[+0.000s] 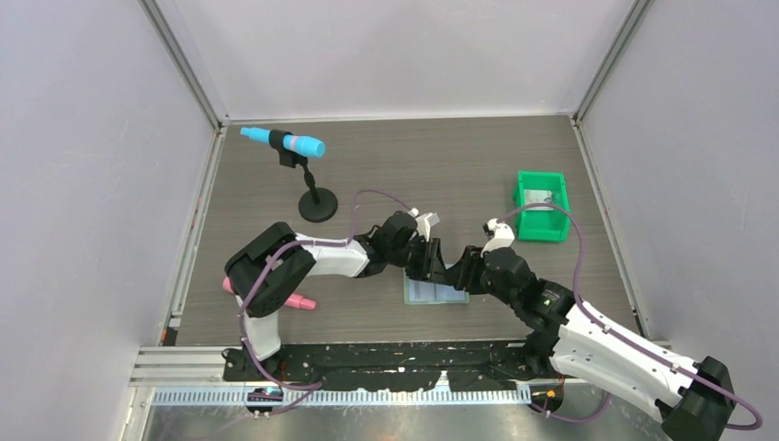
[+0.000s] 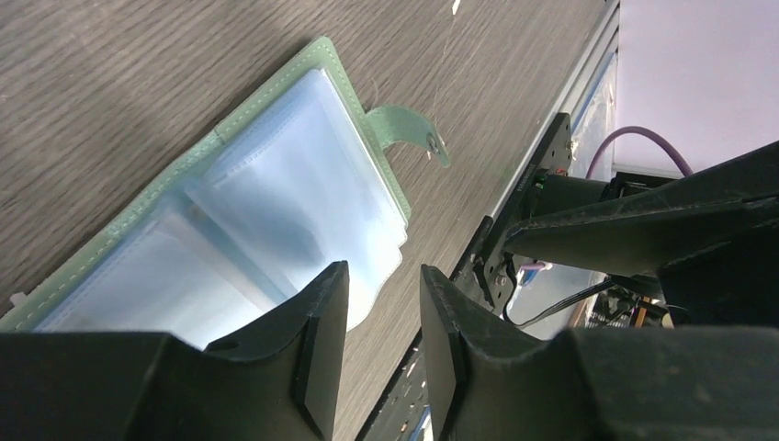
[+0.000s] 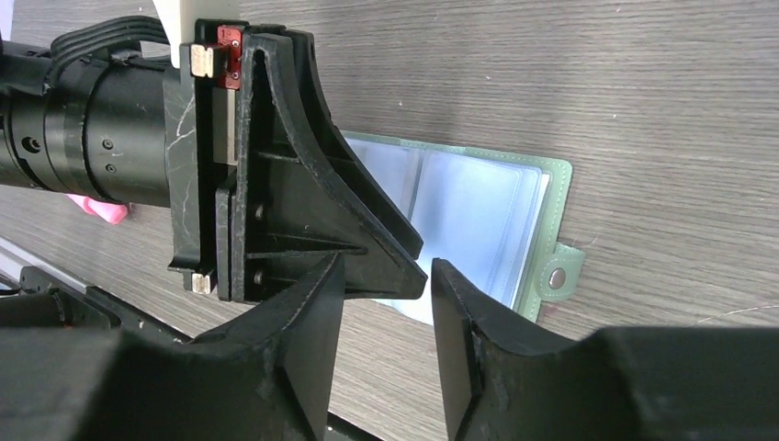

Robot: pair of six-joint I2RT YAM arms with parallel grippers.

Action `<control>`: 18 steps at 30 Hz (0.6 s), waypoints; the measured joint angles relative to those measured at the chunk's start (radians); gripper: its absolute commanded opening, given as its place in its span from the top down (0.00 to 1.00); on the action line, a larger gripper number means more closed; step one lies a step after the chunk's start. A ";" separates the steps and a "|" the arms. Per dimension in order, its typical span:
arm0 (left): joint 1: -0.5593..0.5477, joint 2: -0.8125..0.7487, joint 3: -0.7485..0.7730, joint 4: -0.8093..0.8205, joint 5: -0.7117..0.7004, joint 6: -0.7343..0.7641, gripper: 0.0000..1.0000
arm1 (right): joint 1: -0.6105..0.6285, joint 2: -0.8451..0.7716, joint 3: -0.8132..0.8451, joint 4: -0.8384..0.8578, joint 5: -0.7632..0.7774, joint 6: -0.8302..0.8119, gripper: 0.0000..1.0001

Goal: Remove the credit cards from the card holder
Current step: Remove the credit card from the card holder.

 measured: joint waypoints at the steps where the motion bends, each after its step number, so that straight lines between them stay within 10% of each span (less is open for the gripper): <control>1: 0.001 -0.001 0.000 0.001 -0.001 0.000 0.62 | 0.000 0.000 0.000 0.000 0.000 -0.001 0.57; 18: 0.233 -0.544 -0.272 -0.226 -0.215 0.058 0.46 | 0.156 0.383 0.126 0.034 0.078 0.043 0.32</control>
